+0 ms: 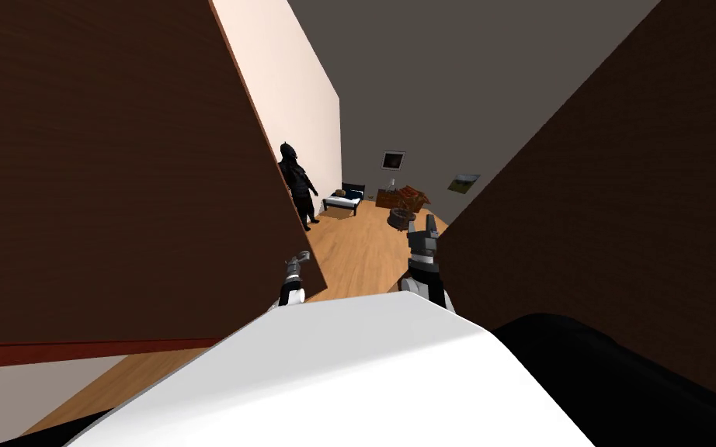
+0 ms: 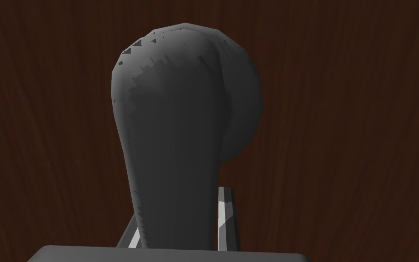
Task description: Push the door open
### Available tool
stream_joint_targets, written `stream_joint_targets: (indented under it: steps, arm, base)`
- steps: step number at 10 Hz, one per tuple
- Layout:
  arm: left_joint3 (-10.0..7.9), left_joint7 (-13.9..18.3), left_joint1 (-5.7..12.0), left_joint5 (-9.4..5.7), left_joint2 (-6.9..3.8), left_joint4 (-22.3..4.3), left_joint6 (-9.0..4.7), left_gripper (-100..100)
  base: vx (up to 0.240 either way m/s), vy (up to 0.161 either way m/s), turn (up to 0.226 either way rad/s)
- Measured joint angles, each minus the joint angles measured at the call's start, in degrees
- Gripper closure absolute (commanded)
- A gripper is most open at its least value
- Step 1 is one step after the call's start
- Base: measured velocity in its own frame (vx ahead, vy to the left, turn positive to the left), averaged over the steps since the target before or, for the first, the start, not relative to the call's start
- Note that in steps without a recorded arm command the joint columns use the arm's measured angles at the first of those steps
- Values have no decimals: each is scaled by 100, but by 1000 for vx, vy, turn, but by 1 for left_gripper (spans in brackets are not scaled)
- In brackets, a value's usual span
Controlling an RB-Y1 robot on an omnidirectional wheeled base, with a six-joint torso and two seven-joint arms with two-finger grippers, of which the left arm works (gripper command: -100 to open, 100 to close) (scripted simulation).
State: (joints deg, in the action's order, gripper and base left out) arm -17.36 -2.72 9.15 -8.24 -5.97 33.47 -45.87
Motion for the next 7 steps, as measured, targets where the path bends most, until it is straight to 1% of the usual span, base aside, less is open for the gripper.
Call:
stream_joint_targets:
  steps: [1,3,4,5,6,7]
  arm:
    - [-57,-13,64,-35,-29,-128,-72,100]
    - [-168,-41,0,-100,-46,-50,-29,100]
    - [-232,-83,-61,-134,-21,32,-10,100]
    - [-291,-92,-31,-171,-56,-80,-58,100]
    - [-354,-124,-114,-206,-34,80,8,100]
    - [-416,-143,-104,-243,-57,72,26,100]
  base:
    - [186,-24,46]
    - [191,-36,52]
    - [221,-35,58]
    - [202,-30,56]
    - [190,-22,49]
    - [204,-40,66]
